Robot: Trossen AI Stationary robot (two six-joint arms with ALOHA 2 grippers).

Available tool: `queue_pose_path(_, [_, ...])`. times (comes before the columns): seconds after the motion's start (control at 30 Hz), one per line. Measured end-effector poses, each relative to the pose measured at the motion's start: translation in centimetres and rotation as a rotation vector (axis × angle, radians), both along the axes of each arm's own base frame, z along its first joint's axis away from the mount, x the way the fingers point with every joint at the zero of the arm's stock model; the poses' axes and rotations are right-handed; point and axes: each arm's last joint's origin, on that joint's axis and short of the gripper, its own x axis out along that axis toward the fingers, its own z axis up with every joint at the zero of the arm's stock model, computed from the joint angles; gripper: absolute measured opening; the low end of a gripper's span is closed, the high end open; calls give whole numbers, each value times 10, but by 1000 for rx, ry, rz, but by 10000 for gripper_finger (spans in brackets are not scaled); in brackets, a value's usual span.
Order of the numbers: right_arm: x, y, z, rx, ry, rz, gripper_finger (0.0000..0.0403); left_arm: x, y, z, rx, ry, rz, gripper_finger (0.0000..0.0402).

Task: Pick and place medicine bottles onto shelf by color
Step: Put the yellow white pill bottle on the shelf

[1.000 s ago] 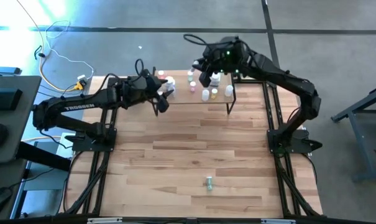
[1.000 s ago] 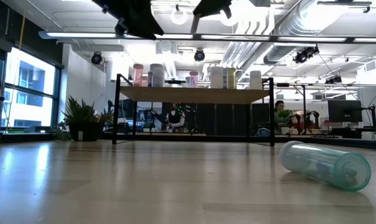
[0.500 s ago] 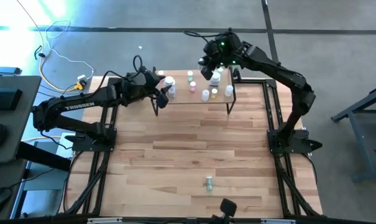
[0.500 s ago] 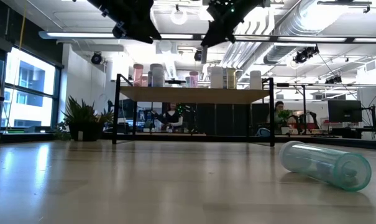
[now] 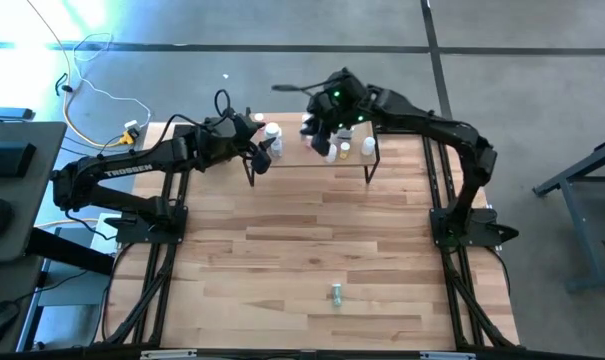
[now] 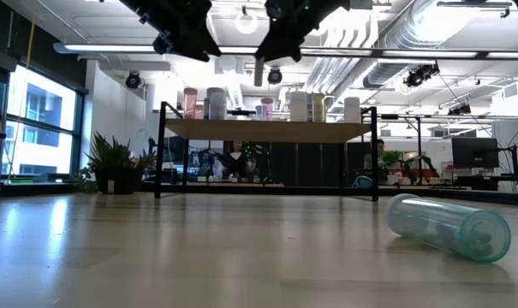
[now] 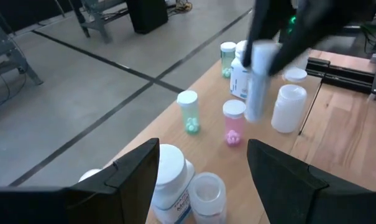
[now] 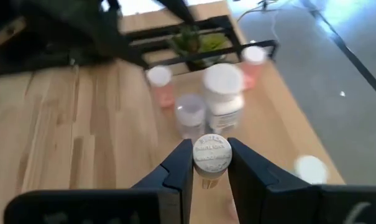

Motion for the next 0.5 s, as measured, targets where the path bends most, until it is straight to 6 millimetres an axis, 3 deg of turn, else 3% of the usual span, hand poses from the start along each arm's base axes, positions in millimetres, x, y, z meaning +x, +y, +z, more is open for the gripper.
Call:
queue_pose_path(0.2, [17, 7, -18, -29, 42, 70, 69, 0, 0, 0, -2, 2, -2, 232])
queue_pose_path(0.5, [31, -13, -21, -108, -60, 5, 69, 0, 0, 0, -4, 3, -2, 232])
